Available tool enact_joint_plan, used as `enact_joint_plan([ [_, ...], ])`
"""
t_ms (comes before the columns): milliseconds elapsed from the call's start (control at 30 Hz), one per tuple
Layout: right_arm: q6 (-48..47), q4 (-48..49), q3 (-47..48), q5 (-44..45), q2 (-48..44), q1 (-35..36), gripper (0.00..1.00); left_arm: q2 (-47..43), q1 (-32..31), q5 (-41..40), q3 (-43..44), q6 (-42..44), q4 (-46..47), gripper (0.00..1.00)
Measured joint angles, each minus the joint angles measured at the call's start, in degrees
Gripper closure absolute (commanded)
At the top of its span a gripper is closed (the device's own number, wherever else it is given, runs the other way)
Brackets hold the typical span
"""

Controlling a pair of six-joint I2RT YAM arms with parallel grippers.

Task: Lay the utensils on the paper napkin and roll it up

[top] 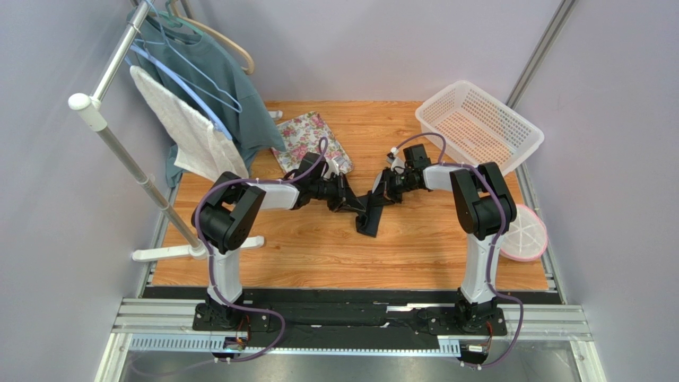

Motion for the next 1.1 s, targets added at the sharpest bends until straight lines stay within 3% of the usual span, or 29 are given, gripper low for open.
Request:
enact_joint_plan([
  [233, 0.0, -0.02, 0.0, 0.04, 0.0, 0.02, 1.0, -0.02, 0.09, 0.26, 0.09, -0.52, -0.5, 0.56],
  [833, 0.0, -0.09, 0.02, 0.07, 0.0, 0.04, 1.0, -3.21, 3.43, 0.04, 0.96, 3.32, -8.59, 0.56],
  [933, 0.0, -0.13, 0.07, 0.11, -0.02, 0.07, 1.0, -3.21, 3.52, 0.07, 1.25, 3.5, -8.94, 0.63],
  [967, 0.0, -0.2, 0.09, 0.15, -0.02, 0.09, 1.0, -3.21, 3.52, 0.07, 1.27, 3.54, -8.94, 0.74],
  [1100, 0.0, -0.59, 0.28, 0.37, -0.02, 0.13, 1.0, -3.19, 3.72, 0.11, 1.29, 3.69, -9.07, 0.94],
])
